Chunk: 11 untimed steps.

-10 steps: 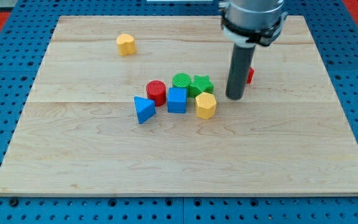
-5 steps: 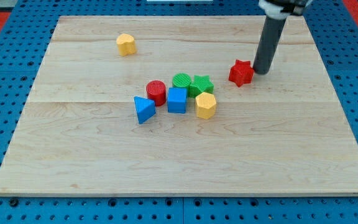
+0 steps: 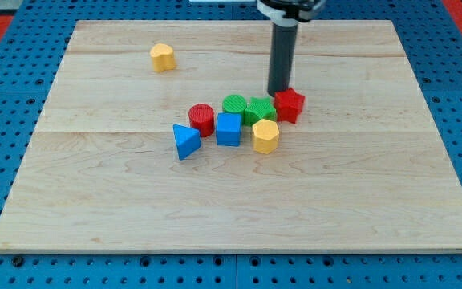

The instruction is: Place red star below the blue cube

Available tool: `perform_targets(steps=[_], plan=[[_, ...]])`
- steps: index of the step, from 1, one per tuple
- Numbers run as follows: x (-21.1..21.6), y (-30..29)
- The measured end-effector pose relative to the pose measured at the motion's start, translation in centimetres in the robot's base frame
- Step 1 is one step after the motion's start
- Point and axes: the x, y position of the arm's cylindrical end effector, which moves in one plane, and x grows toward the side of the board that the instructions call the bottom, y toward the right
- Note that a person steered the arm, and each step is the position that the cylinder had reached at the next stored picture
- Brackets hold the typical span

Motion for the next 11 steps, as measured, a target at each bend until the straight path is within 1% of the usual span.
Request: perform_targets(steps=[1, 2, 3, 4, 5, 6, 7, 8, 10, 11], plan=[[3.1, 1.9], [7.0, 1.8], [11.5, 0.6], [12.5, 6.3], [12.0, 10.8], [16.1, 12.6], [14.9, 3.3], [12.0, -5.8], [17.3, -0.9], [17.0, -9.3]])
